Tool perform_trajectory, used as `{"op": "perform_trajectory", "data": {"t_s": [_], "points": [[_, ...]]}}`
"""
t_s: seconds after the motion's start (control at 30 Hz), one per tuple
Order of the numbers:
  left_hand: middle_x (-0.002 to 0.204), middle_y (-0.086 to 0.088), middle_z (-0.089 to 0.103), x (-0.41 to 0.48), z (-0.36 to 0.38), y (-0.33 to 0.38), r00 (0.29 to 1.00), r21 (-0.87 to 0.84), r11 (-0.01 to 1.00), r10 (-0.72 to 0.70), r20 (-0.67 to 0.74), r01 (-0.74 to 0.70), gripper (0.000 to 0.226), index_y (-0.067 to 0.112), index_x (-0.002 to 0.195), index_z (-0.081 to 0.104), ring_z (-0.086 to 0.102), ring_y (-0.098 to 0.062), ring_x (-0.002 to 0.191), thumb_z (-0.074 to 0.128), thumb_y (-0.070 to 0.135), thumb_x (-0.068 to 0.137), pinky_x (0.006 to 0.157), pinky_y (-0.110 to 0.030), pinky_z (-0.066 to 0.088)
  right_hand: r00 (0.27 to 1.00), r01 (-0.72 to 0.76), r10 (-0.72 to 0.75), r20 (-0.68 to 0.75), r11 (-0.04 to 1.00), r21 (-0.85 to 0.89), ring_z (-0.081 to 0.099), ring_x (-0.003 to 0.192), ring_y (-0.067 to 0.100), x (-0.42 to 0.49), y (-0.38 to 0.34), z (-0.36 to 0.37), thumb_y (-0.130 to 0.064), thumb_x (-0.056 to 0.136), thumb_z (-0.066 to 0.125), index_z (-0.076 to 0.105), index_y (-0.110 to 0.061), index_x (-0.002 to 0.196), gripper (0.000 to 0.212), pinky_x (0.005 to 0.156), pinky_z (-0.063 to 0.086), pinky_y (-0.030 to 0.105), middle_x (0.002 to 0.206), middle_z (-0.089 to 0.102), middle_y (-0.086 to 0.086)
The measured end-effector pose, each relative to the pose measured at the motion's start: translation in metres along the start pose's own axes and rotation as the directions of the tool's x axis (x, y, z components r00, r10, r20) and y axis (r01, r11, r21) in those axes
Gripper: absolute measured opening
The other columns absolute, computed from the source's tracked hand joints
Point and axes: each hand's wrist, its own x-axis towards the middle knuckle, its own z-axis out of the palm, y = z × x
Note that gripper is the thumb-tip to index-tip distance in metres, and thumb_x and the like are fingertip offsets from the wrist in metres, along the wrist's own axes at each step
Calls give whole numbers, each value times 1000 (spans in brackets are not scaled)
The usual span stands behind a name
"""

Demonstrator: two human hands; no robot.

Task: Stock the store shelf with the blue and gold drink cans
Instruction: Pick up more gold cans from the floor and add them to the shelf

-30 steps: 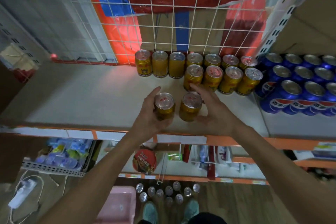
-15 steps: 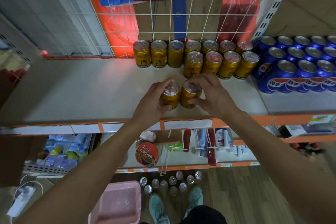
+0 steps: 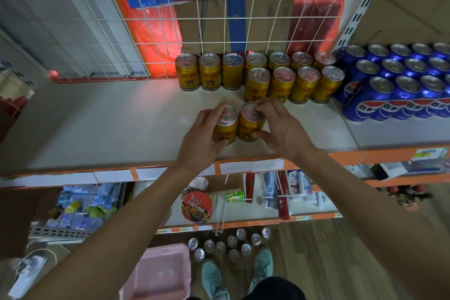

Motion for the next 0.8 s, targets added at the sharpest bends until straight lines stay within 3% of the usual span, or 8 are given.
{"op": "perform_trajectory", "data": {"t_s": [0.2, 0.37, 0.57, 0.8], "points": [[145, -8, 39, 5, -1, -6, 999, 44, 999, 21, -39, -19, 89, 24, 156, 30, 50, -27, 128, 79, 11, 83, 96, -39, 53, 997, 68, -70, -14, 992, -106, 49, 131, 33, 3, 3, 8, -15, 79, 80, 50, -12, 137, 66, 78, 60, 46, 153, 43, 7], [149, -10, 37, 21, -3, -10, 996, 128, 992, 16, -85, -5, 87, 21, 154, 33, 49, -30, 130, 81, 12, 82, 92, -43, 55, 982, 151, -175, -68, 954, -260, 43, 138, 30, 24, 4, 19, -13, 82, 75, 53, -4, 140, 63, 105, 46, 39, 149, 49, 11], [153, -5, 37, 51, -16, -27, 995, 187, 982, 45, -84, -29, 85, 22, 152, 37, 51, -31, 129, 82, 13, 81, 92, -46, 55, 979, 149, -186, -85, 933, -328, 48, 134, 33, 57, 2, 30, -11, 85, 70, 53, -6, 141, 59, 108, 43, 45, 146, 53, 13], [143, -14, 38, 88, -23, -44, 994, 212, 974, 90, -60, -75, 86, 21, 146, 39, 49, -38, 128, 84, 6, 74, 96, -51, 54, 979, 123, -182, -92, 887, -446, 52, 131, 35, 89, 4, 39, -1, 74, 74, 55, -3, 137, 65, 115, 33, 45, 140, 57, 17]]}}
